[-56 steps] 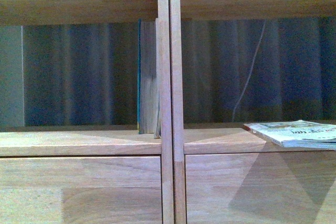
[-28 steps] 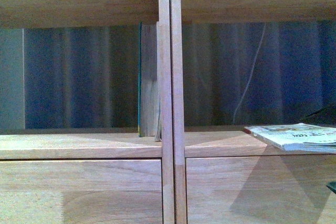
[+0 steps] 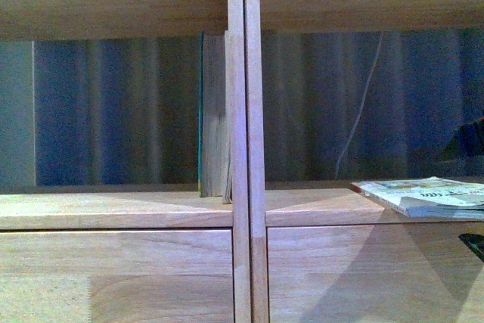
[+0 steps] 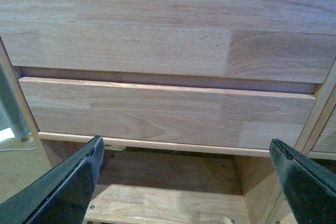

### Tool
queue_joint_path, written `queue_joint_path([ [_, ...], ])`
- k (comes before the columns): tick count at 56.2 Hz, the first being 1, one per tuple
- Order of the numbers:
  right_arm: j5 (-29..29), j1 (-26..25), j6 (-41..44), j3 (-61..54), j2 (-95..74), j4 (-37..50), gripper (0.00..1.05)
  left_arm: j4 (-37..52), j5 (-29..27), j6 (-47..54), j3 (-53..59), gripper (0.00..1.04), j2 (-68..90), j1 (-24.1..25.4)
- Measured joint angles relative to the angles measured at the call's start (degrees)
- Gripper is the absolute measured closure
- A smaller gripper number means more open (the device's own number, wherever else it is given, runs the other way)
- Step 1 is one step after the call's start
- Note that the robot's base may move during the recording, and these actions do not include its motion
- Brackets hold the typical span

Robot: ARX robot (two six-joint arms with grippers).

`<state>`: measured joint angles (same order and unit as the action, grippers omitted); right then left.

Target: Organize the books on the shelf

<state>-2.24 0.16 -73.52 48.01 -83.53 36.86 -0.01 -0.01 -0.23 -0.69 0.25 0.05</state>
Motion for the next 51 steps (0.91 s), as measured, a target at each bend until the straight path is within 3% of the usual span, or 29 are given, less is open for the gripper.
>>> queue_joint_path([
  [3, 0.2, -0.2, -0.2, 1.0, -0.5, -0.7, 0.08, 0.0, 0.0, 0.0, 0.0, 0.07, 0.0, 0.0],
  [34, -2.1, -0.5, 1.0, -0.4, -0.9, 1.6, 0.92, 0.0, 0.0, 0.0, 0.0, 0.07, 0.0, 0.0],
  [46, -4.7, -0.9, 1.5, -4.7, 4.1, 4.5, 0.97, 0.0, 0.0, 0.0, 0.0, 0.07, 0.0, 0.0],
  [49, -6.3, -1.5, 1.9, -6.3, 7.4, 5.5, 0.97, 2.7, 14.3, -3.4, -0.3, 0.07, 3.9, 5.0],
  [50, -6.7, -1.7, 2.2, -6.7, 8.4, 5.6, 0.97, 4.6, 22.8, -5.1, -0.7, 0.07, 6.5, 7.7],
  [51, -7.2, -1.9, 2.3, -6.9, 9.5, 5.8, 0.97, 6.4, 27.5, -6.2, -1.1, 0.07, 9.3, 10.2],
])
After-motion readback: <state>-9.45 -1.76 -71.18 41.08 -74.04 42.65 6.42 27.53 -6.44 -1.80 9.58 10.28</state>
